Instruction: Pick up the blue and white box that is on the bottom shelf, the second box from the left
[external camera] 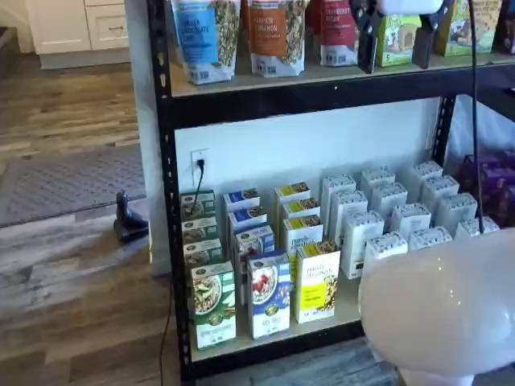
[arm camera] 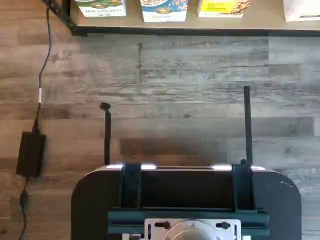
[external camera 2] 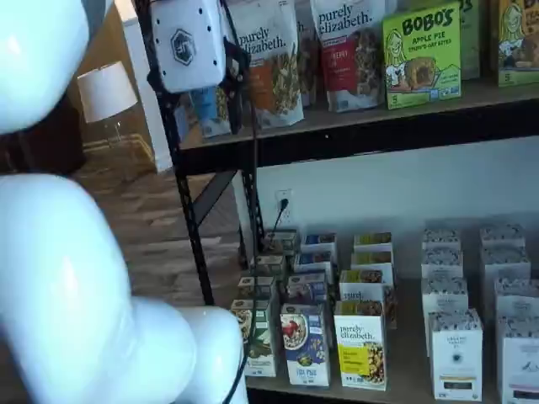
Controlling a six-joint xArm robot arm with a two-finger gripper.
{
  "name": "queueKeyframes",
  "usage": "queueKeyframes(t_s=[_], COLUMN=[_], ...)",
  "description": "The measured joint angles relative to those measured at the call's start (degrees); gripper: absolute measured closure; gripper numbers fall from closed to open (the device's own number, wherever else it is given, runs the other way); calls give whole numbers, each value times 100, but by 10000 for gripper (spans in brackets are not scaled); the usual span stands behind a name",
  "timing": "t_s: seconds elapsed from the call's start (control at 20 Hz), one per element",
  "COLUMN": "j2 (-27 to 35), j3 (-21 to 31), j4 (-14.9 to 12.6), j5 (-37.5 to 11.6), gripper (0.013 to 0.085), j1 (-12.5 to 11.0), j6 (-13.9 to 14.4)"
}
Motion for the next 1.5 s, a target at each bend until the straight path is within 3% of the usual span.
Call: queueKeyframes(t_s=[0.3,0.75,1.0,1.5], j2=[-222,-318,-371,-288], j3=[224,717,1367,2102], j4=[113,-186,-142,-243], j5=[-402,-839,-1404,-2164], gripper=[130,130,130,130], j1=[-100,128,75,230], j6=[-65,59,22,165])
